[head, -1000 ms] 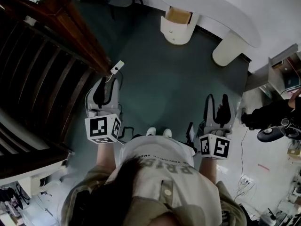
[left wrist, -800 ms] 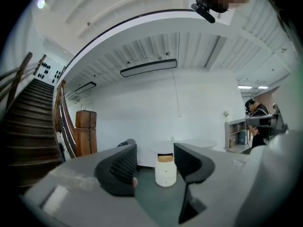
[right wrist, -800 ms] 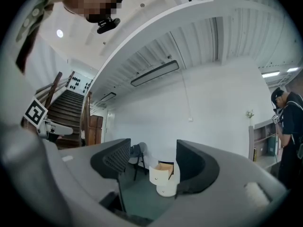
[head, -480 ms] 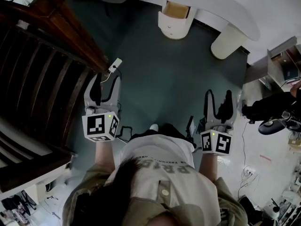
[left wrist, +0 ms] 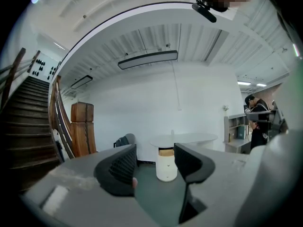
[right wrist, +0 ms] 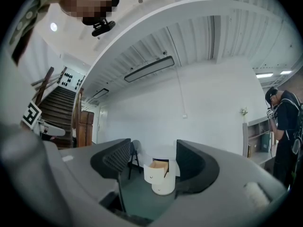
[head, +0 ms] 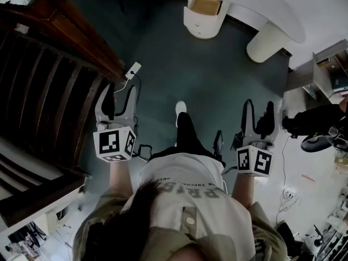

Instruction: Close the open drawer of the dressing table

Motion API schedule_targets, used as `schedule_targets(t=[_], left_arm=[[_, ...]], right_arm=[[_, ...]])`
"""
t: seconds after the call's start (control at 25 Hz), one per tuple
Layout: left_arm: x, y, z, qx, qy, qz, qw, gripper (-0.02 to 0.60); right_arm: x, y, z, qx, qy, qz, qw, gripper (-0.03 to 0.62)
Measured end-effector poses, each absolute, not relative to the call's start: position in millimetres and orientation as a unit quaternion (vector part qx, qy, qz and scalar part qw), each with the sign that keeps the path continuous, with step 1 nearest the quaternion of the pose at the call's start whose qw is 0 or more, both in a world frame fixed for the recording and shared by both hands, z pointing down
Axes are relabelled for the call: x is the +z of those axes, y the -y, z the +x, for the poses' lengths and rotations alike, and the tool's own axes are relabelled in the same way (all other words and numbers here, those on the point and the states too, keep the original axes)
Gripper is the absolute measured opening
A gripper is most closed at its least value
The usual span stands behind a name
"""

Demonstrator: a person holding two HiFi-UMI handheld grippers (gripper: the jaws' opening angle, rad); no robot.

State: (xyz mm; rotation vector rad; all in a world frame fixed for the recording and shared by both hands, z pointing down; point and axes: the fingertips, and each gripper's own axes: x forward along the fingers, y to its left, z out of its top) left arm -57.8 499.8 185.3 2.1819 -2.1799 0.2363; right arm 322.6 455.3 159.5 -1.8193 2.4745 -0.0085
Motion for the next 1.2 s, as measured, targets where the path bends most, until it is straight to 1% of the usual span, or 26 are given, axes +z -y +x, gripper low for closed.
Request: schedule_targets(t=[0.24,0.68,1.2], left_arm=[[194.3,-464.0,-76.0,0.077,0.713,0.697,0.030,0.261],[168.3,-363.6,-91.8,0.082,0.712,0.697,0.017,0.262],[158.0,-239.8,-107.8,0.081,0.707,0.702,0.016,0.261]], right_arm=[[169.1,-420.6,320.6,-0.011,-0.801,-0.597,0.035,0.293],[162.7,-315.5,299.9,-0.032,-0.802,-0.594,0.054,0.293],[168.9,-206.7,281.5,-0.051,-0.803,-0.591,0.049,0.293]])
